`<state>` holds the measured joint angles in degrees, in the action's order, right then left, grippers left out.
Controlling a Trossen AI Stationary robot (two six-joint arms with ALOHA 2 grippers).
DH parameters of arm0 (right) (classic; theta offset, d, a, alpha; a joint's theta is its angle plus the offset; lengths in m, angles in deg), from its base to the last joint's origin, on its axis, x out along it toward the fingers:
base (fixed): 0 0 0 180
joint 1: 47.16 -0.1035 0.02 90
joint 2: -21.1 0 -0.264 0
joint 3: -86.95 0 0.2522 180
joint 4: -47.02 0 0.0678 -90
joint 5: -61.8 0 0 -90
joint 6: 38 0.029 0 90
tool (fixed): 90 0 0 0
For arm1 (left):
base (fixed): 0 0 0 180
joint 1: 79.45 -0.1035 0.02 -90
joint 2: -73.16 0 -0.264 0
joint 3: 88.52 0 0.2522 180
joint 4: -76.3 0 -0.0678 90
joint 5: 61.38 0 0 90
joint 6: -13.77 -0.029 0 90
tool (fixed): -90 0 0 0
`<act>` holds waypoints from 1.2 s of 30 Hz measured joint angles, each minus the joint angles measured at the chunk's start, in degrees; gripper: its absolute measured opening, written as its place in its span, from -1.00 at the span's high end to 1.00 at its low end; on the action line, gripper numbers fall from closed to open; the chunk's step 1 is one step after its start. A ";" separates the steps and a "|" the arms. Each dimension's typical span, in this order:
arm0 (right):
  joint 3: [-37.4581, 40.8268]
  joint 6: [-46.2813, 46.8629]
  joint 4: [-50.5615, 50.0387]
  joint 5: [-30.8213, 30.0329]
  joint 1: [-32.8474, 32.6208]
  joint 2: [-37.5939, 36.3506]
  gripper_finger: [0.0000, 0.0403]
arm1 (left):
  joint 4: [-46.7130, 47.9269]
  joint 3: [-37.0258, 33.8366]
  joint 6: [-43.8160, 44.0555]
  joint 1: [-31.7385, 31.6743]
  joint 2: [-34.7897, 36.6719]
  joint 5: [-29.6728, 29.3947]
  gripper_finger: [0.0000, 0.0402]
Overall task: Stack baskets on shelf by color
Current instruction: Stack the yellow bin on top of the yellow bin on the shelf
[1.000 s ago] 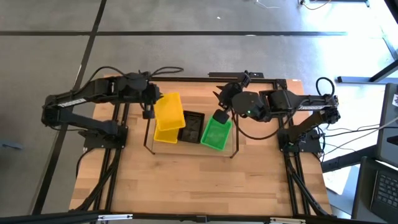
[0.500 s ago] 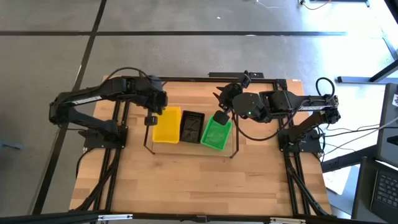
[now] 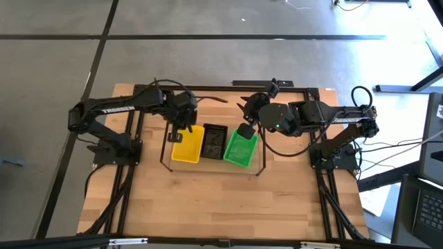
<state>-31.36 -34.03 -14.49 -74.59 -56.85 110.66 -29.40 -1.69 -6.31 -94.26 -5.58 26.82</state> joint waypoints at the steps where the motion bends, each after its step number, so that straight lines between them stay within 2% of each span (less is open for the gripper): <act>1: 0.00 0.02 -0.01 0.03 0.00 0.00 0.48 | 0.08 -0.05 0.06 0.02 -0.44 -0.19 1.00; 9: 0.00 0.02 0.08 -0.02 0.02 0.00 0.48 | 0.02 -0.01 0.09 0.99 -3.37 -0.64 1.00; 13: 0.00 0.04 0.34 -0.03 0.02 0.00 0.48 | 0.15 -0.01 1.10 1.02 -4.29 -1.03 0.91; 21: 0.02 0.04 0.40 -0.05 0.04 0.00 0.48 | 0.08 -0.01 2.39 1.01 -4.67 -8.53 0.70; 28: 0.02 0.04 0.40 -0.07 0.03 -0.02 0.48 | 0.54 -0.01 8.70 1.04 -4.65 -9.27 0.71; 36: 0.02 0.04 0.40 -0.10 0.03 -0.09 0.48 | 0.53 0.29 9.09 2.26 -3.54 -9.40 0.69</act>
<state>-31.34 -33.99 -14.09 -74.68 -56.83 110.58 -28.87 -1.41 2.78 -92.01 -9.12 17.42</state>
